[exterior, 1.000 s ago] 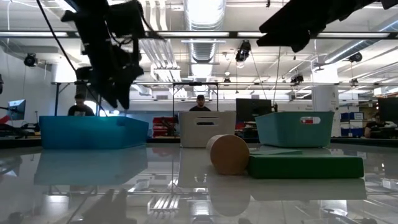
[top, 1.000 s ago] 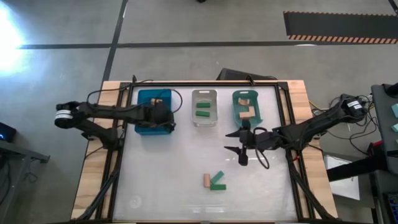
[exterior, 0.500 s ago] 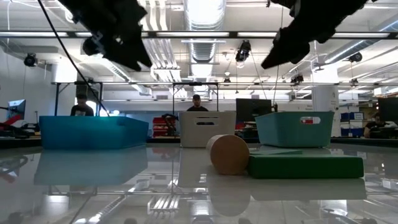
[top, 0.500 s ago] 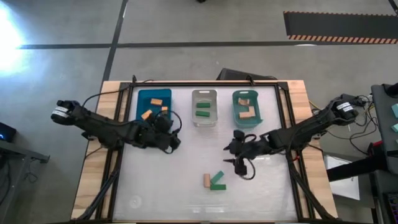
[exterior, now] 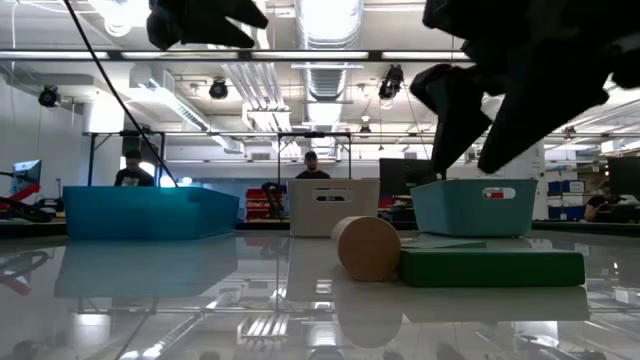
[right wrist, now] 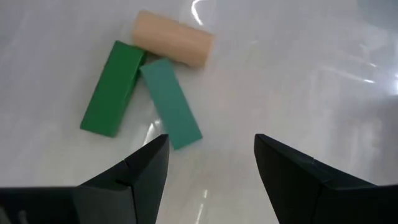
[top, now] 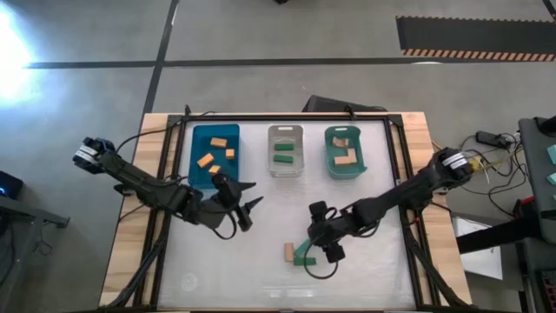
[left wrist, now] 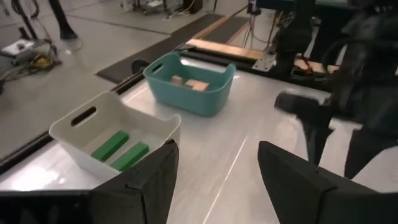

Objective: Sort & place blocks by color
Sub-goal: Put the green block into the gray bin

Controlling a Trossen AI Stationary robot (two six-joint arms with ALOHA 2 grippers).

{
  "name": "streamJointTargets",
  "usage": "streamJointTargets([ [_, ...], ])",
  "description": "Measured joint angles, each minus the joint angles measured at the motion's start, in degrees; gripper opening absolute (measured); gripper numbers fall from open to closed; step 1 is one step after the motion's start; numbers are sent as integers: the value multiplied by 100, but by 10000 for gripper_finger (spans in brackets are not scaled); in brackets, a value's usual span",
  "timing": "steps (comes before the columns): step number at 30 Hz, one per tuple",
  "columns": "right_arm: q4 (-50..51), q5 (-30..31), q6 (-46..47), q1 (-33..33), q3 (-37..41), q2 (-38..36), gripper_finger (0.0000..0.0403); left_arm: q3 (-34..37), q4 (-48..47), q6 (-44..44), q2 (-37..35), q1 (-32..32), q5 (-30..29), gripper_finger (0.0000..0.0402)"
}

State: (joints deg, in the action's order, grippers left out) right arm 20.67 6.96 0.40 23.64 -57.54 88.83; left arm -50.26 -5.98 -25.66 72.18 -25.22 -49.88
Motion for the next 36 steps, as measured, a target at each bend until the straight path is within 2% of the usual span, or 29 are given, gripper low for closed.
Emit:
streamJointTargets([
  [14, -21, -595, -693, -35, -731, 1130, 226, 2, 162, 233, 0, -40, -1, 205],
  [17, -34, -633, -668, -101, -742, 1239, 226, 2, 157, 237, 0, -40, 1, 206],
  [27, -573, -1352, -484, -390, -445, 1372, 223, 4, 154, 261, 0, -42, 3, 206],
  [31, -585, -1333, -502, -409, -441, 1371, 192, 4, 152, 263, 0, -42, 3, 205],
  [36, -604, -1319, -537, -428, -441, 1371, 116, 4, 151, 427, 0, -40, -1, 205],
])
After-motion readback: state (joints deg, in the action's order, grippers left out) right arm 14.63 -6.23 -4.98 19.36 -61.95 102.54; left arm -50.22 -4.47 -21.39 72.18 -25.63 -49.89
